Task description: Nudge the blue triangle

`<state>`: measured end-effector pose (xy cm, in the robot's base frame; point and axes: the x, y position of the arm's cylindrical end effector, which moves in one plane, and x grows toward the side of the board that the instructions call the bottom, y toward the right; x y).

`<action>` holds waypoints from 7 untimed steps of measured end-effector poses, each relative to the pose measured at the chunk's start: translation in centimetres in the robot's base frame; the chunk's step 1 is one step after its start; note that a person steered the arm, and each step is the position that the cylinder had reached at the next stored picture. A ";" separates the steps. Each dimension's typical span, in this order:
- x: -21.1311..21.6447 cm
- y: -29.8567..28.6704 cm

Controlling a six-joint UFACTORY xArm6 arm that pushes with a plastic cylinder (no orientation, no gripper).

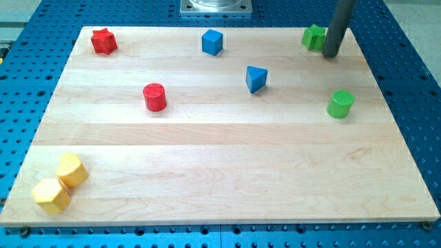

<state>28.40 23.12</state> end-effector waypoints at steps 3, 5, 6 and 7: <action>1.7 -0.8; 2.8 -7.8; 3.7 -2.6; 3.8 -1.7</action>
<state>32.24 21.43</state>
